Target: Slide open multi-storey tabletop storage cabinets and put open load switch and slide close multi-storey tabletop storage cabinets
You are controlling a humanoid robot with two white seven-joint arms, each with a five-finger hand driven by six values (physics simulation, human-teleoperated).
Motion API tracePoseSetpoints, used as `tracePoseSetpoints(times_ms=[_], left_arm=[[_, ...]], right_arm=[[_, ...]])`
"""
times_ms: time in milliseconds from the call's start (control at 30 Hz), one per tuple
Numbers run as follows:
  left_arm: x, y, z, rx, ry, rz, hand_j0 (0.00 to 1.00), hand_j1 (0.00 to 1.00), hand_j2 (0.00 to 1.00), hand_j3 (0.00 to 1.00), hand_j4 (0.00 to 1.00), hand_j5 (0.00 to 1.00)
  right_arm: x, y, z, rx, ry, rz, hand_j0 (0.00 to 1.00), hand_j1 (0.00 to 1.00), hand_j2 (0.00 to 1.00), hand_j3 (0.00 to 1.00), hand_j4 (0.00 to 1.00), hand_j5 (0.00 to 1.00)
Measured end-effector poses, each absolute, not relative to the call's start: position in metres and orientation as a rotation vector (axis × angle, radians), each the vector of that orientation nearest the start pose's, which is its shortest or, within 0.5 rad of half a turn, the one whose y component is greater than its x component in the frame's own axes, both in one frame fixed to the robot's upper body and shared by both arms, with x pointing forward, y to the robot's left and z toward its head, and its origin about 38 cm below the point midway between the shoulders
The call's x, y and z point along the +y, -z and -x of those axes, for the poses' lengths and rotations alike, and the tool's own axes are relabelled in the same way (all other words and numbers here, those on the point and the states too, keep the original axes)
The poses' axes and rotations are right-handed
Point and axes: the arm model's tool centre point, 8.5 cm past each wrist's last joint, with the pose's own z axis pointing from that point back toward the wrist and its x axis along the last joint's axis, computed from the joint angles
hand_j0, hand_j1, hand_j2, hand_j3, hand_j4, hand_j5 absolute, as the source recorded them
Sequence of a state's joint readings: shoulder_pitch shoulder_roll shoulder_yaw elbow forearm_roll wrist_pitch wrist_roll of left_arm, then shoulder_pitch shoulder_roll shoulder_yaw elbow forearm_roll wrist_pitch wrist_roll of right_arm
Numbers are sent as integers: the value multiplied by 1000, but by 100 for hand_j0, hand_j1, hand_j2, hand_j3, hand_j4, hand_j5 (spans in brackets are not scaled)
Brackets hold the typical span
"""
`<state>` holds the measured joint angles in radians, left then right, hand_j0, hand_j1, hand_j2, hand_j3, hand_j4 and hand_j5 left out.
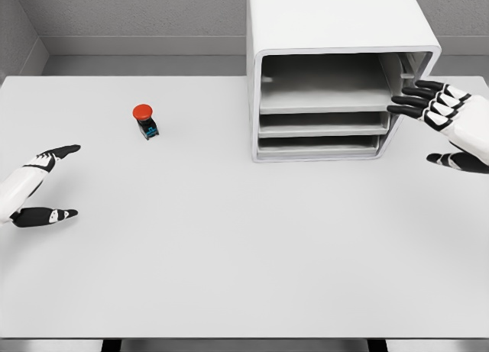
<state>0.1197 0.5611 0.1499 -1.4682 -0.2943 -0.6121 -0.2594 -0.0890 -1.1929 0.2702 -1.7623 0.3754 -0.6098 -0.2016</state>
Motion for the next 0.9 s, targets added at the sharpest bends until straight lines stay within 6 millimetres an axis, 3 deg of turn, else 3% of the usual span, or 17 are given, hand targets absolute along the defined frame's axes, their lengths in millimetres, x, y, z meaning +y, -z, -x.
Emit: tracePoseSetpoints(times_ms=[333, 600, 900], left_arm=[[408, -118, -324, -1670, 1125, -466, 100, 100, 100, 100, 100, 100], [389, -124, -339, -1635, 1240, -329, 100, 100, 100, 100, 100, 100], [392, -157, -360, -1746, 1179, -317, 100, 100, 100, 100, 100, 100]], right_arm=[[-372, -267, -333, 2531, 2395, -912, 100, 100, 100, 100, 100, 100], [-366, -260, -334, 2549, 2369, -911, 100, 100, 100, 100, 100, 100], [-364, -246, -329, 2614, 2374, -858, 100, 100, 100, 100, 100, 100]])
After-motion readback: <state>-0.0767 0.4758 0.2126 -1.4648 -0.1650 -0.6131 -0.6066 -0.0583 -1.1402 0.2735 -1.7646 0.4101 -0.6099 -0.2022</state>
